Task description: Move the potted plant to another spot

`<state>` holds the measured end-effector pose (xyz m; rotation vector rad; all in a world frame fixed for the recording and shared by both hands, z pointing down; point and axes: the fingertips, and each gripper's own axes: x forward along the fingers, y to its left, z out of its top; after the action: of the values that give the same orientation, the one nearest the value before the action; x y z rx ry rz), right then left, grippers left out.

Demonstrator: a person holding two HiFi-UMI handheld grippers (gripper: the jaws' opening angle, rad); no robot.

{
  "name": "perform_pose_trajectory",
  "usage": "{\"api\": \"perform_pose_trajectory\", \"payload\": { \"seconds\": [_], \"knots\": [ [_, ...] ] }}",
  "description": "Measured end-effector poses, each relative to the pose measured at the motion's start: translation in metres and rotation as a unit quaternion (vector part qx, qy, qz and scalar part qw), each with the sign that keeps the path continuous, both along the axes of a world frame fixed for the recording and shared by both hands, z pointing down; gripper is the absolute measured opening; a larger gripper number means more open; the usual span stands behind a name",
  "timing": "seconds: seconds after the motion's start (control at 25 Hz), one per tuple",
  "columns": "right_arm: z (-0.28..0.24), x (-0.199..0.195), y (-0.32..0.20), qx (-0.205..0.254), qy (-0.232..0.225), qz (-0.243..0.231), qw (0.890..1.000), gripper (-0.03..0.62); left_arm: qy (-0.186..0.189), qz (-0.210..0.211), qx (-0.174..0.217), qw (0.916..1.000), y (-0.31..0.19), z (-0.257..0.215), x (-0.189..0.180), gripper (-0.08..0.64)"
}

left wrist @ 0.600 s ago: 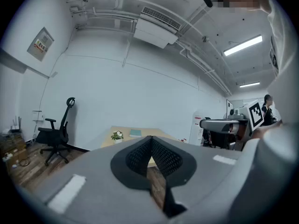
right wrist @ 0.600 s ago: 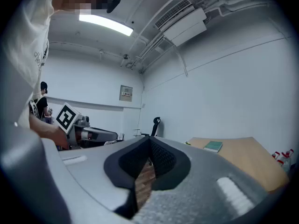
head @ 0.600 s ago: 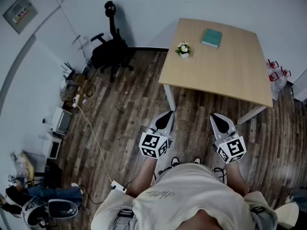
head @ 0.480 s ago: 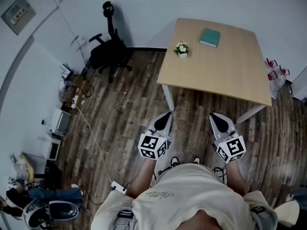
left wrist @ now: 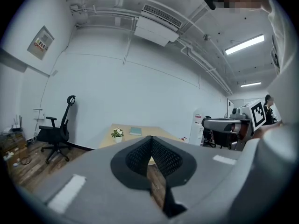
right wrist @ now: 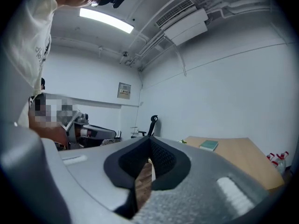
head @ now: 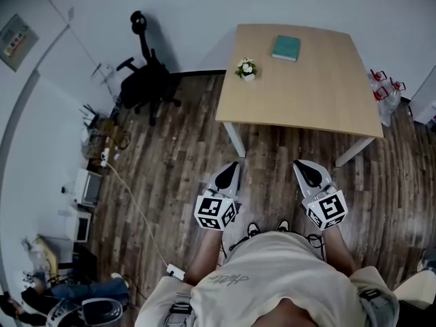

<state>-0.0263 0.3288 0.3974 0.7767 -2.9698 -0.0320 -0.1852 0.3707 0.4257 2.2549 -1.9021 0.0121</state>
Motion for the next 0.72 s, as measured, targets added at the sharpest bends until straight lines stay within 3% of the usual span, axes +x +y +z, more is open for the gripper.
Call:
{"api": "perform_pose_trajectory", "payload": {
  "seconds": [0.28,0.36,0.56,0.72],
  "knots": [
    [0.008,0.027,-0.018,-0.029,-0.01,0.027,0.999,0.003,-0.001,-0.005,0.004,1.0,-0.005,0.0,0.007,0.026],
    [0.005,0.031,-0.022,-0.033,-0.016,0.03,0.999,0.003,-0.004,-0.001,0.0,1.0,-0.005,0.001,0.01,0.131],
    [0.005,0.037,-0.026,-0.041,-0.02,0.026,0.999,0.003,-0.013,-0.008,-0.011,0.9998,-0.003,0.004,0.015,0.275],
    [0.014,0.042,-0.021,-0.052,-0.014,0.02,0.998,0.003,-0.01,-0.01,-0.006,0.9999,0.002,0.003,0.021,0.302]
  ]
}}
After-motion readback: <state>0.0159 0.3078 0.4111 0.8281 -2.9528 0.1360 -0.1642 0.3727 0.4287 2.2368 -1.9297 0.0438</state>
